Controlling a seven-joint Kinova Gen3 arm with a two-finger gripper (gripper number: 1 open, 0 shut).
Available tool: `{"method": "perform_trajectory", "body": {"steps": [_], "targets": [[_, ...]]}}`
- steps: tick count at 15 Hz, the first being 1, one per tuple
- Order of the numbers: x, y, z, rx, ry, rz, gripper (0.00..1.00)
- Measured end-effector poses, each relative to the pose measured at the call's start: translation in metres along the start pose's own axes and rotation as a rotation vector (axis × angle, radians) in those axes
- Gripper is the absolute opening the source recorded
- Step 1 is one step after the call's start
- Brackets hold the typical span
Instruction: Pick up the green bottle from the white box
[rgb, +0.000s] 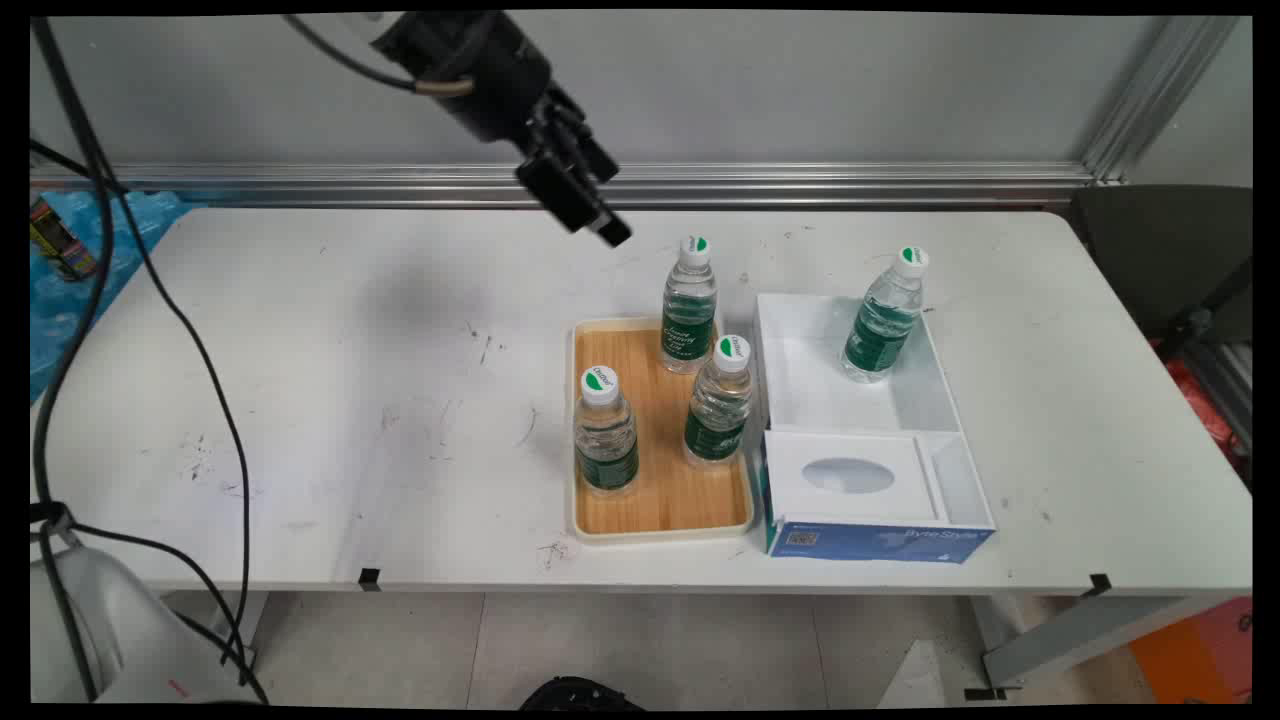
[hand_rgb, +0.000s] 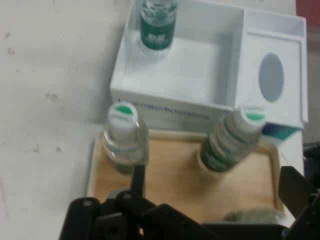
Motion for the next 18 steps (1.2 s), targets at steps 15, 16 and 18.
{"method": "perform_trajectory", "body": {"steps": [15,16,18], "targets": [[0.083,-0.03,0.148,0.008,0.044,0.099,1.0],[0.085,-0.032,0.159,0.009,0.041,0.102,1.0],[0.089,-0.036,0.183,0.006,0.039,0.105,1.0]]}}
